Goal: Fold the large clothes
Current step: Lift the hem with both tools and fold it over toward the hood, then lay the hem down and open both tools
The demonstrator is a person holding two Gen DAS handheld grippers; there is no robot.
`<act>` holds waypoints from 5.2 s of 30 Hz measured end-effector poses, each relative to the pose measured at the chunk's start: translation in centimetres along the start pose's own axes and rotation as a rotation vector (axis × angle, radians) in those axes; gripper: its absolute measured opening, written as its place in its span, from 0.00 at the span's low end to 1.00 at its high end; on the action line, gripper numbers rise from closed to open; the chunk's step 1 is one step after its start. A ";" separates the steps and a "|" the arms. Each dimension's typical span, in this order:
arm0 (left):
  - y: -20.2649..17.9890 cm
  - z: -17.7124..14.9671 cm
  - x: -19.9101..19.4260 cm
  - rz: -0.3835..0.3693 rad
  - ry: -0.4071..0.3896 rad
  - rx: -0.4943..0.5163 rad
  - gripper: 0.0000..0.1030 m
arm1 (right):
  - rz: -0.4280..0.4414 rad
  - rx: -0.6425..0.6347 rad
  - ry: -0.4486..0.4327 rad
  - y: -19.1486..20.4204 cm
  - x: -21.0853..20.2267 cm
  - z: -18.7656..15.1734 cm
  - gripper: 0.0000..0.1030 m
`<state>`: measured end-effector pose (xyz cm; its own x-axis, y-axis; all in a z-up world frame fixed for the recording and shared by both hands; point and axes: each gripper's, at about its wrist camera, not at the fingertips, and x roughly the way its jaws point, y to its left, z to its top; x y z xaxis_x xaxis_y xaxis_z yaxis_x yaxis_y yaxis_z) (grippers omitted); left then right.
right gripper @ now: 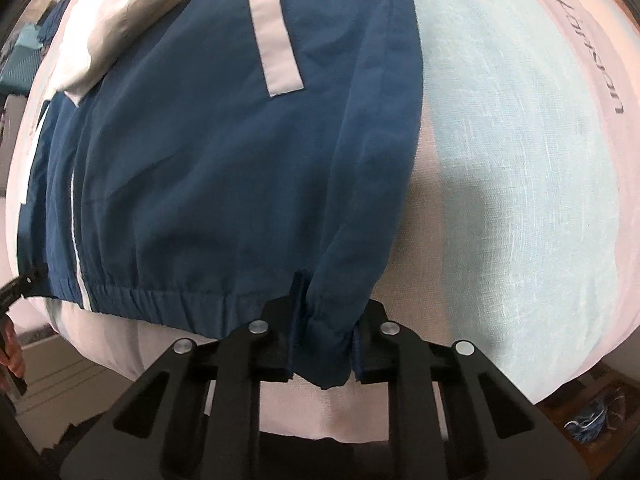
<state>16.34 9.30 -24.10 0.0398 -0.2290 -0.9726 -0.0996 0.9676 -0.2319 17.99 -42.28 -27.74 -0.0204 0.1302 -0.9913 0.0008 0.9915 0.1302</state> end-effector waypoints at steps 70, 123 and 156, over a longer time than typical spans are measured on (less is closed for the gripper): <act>-6.4 28.5 -14.5 -0.098 -0.170 0.041 0.08 | 0.305 0.189 -0.129 -3.0 -16.5 27.6 0.06; -1.2 51.0 4.0 0.120 -0.117 -0.133 0.09 | -0.040 0.057 -0.112 1.6 -0.3 51.8 0.06; -13.3 46.4 6.2 0.155 -0.150 0.181 0.70 | -0.106 -0.314 -0.104 13.9 -1.6 46.5 0.55</act>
<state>64.02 -0.05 -26.33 0.1857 -0.0718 -0.9800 0.0632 0.9961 -0.0610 64.48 -28.62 -25.27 0.0980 0.0421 -0.9943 -0.3043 0.9525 0.0103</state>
